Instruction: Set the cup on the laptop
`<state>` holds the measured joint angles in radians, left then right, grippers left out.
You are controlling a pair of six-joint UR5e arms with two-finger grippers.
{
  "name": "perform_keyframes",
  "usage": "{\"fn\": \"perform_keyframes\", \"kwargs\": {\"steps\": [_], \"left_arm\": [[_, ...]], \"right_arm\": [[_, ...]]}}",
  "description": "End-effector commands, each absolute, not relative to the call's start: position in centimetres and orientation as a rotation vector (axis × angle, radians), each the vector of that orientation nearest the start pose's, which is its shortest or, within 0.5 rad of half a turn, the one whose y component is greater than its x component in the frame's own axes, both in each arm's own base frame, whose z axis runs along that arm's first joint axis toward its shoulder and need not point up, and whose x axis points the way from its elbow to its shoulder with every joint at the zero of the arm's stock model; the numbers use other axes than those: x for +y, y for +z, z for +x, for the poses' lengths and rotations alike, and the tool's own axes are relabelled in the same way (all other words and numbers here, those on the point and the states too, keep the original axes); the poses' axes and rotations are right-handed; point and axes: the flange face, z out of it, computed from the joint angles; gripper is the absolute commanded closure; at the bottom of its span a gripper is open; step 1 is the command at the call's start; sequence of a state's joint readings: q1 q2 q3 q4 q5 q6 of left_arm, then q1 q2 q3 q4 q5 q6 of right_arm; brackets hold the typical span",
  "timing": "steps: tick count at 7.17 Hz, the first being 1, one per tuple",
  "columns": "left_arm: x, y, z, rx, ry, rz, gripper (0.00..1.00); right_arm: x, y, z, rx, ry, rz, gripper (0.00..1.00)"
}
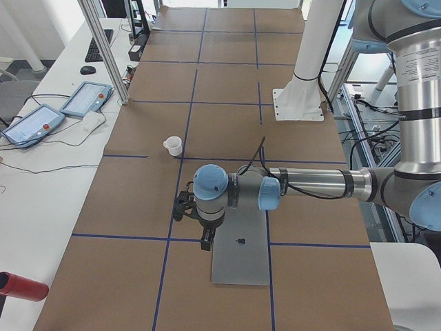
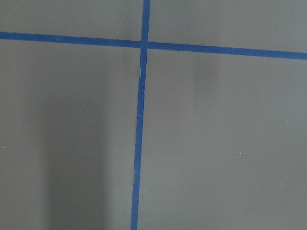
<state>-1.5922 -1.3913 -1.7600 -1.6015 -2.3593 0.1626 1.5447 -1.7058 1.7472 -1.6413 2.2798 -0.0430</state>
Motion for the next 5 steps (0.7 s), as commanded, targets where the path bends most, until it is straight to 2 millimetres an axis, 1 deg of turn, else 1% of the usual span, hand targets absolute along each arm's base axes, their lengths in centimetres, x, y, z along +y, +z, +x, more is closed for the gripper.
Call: {"fn": "perform_keyframes", "kwargs": {"steps": [1,3,5], "left_arm": [[-41.83,64.51,-7.17,0.783,0.146,0.105,0.00],[-41.31,65.02,-7.21,0.776,0.142,0.094,0.00],[-41.89,64.43,-7.03,0.772,0.165,0.135,0.00]], "right_arm": [[-43.38,64.58,5.71,-0.710,-0.056,-0.022,0.00],[-43.38,64.58,5.71,-0.710,-0.056,-0.022,0.00],[-43.38,64.59,5.72,-0.709,-0.056,-0.022,0.00]]}}
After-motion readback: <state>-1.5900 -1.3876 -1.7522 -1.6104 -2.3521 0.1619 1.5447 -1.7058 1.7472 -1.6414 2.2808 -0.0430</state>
